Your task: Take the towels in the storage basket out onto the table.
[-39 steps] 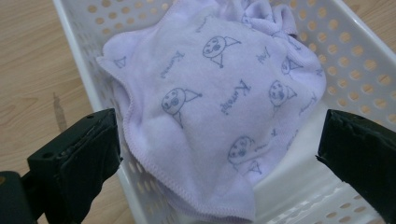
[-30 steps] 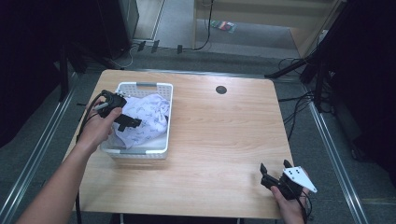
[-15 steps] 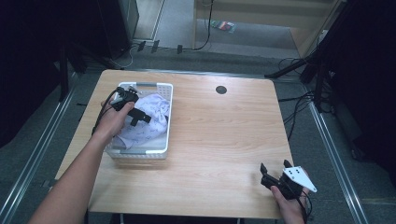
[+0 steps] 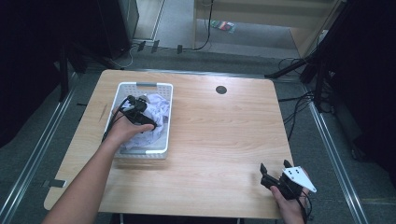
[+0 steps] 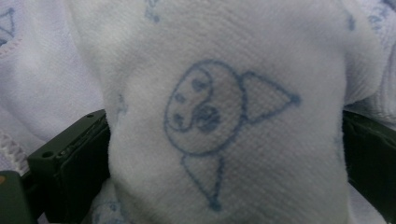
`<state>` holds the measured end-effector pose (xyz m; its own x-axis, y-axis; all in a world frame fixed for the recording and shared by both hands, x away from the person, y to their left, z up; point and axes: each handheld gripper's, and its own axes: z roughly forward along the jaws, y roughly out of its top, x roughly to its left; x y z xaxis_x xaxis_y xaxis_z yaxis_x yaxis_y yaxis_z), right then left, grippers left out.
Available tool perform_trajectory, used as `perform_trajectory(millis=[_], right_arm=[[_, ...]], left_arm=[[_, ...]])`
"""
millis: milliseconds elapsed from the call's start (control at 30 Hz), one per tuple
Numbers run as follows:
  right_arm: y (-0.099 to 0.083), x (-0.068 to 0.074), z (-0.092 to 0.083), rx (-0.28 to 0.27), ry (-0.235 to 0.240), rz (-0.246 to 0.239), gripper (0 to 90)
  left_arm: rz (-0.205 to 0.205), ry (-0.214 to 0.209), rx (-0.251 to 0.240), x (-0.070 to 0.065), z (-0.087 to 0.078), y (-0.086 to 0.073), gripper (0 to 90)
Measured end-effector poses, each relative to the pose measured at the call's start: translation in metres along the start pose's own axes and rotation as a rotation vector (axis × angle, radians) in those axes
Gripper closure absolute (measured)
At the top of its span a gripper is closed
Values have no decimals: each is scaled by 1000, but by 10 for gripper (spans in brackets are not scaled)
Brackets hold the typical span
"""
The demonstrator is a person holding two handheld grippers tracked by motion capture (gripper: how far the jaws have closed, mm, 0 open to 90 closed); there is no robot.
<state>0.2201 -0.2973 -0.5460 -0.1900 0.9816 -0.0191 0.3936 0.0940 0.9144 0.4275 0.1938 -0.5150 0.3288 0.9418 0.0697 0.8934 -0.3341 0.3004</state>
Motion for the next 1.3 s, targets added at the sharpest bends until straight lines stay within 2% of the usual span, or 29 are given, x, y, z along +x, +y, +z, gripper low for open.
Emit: perform_trajectory(millis=[67, 100, 133, 167, 267, 367, 433, 500, 667, 700, 733, 767, 800, 933, 967, 1000, 1133, 1167, 1200, 1233, 1300], right_arm=[[0, 0, 0, 0, 0, -3, 132], [0, 0, 0, -2, 1, -4, 132], [0, 0, 0, -2, 1, -4, 132], [0, 0, 0, 0, 0, -4, 133], [0, 0, 0, 0, 0, -6, 133], [0, 0, 0, 0, 1, -8, 133], [0, 0, 0, 1, 1, -10, 133], [0, 2, 0, 4, -2, -15, 135], [0, 2, 0, 3, -2, -19, 137], [0, 2, 0, 3, -2, -17, 137], [0, 1, 0, 0, 1, -15, 137], [0, 1, 0, 0, 1, -15, 137], [0, 1, 0, -1, 2, -17, 137], [0, 2, 0, 3, -2, -16, 137], [0, 2, 0, 4, -3, -17, 138], [0, 2, 0, 4, -3, -17, 138], [0, 2, 0, 2, -3, -17, 137], [0, 2, 0, 3, -4, -16, 137], [0, 2, 0, 4, -4, -17, 137], [0, 2, 0, 4, -4, -17, 137], [0, 2, 0, 2, -3, -17, 138]], left_arm=[[-6, -7, 12, -1, -1, 0, 19], [-1, -13, 27, -1, -3, 0, 84], [-11, -13, 39, -1, -4, 0, 84], [-25, -11, 57, 1, -6, 2, 157], [-42, 4, 59, 1, -8, 3, 214], [-36, 17, 52, 4, -11, 3, 432], [-9, 8, 46, 7, -13, 1, 515], [-9, 7, 43, 7, -15, 1, 587], [-5, -7, 44, 8, -18, 1, 629], [-13, -26, 42, 10, -20, 0, 634], [-38, -71, 37, 16, -23, -1, 637], [-38, -71, 37, 16, -23, -1, 637], [-24, -96, 65, 18, -25, -1, 637], [-28, -125, 54, 25, -36, -1, 638], [-25, -137, 40, 26, -45, 0, 637], [-25, -137, 40, 26, -45, 0, 636], [2, -135, 35, 23, -65, 5, 636], [3, -121, 25, 24, -72, 8, 635], [3, -121, 25, 24, -72, 8, 634], [-8, -124, 20, 25, -78, 10, 634], [-6, -122, 19, 28, -87, 13, 634]])
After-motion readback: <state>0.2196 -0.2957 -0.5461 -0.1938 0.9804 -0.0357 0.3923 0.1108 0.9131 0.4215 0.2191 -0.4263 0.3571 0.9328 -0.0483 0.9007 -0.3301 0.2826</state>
